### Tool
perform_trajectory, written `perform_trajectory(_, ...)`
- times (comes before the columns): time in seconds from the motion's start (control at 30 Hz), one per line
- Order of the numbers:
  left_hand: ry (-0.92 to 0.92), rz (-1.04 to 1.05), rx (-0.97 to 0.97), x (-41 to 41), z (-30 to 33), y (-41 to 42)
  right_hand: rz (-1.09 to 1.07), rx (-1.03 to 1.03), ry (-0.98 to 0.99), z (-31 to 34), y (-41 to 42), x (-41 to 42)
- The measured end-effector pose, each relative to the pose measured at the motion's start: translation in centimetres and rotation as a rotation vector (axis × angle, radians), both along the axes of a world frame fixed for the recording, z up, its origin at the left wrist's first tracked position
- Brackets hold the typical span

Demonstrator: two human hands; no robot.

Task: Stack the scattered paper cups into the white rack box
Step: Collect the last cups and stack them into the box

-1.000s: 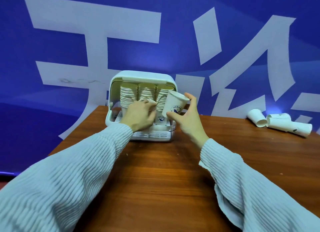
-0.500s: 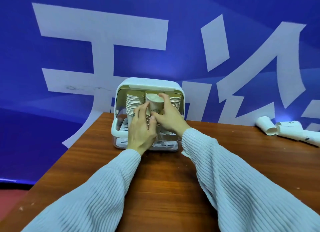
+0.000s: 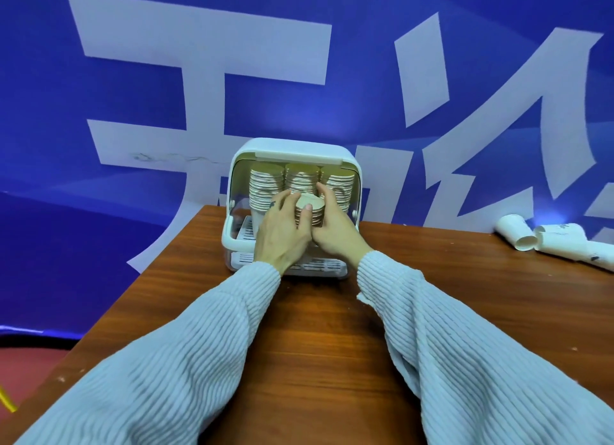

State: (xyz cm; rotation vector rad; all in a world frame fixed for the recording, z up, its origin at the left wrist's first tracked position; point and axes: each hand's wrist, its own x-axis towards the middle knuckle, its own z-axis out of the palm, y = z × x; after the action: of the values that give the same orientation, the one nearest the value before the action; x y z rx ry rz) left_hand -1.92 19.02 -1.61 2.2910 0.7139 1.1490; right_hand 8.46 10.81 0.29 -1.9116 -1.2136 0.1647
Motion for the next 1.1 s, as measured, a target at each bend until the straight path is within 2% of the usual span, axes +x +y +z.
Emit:
perform_trajectory(0.07, -0.093, 0.026, 0.007, -0.1, 0.2, -0.7, -0.025, 0.084, -0.025, 0.2, -1.0, -0.3)
perform_trajectory(0.2, -0.164, 0.112, 0.210, 0.8, 0.4, -4.0, -0.090, 0.194, -0.092, 0.2, -4.1, 0.5)
perform_trajectory(0.3, -0.180, -0.019, 0.235, 3.3, -0.2, -7.5, -0.167, 0.208, -0.094, -0.6, -7.7, 2.5)
perform_trajectory(0.6, -0.065, -0.345, 0.041, 13.5, -3.3, -18.9, -0.481, 0.154, -0.082, -4.1, -21.5, 11.4)
perform_trajectory(0.93, 0.028, -0.515, -0.088, 24.8, -5.1, -28.8, -0.728, 0.075, -0.117, -6.3, -34.5, 22.6)
perform_trajectory(1.0, 0.094, -0.529, -0.061, 27.2, -5.6, -29.9, -0.848, 0.048, -0.084, -7.0, -36.9, 25.6)
perform_trajectory(1.1, 0.147, -0.467, 0.141, 30.8, -5.9, -30.5, -1.000, 0.066, -0.015, -7.3, -38.4, 30.2)
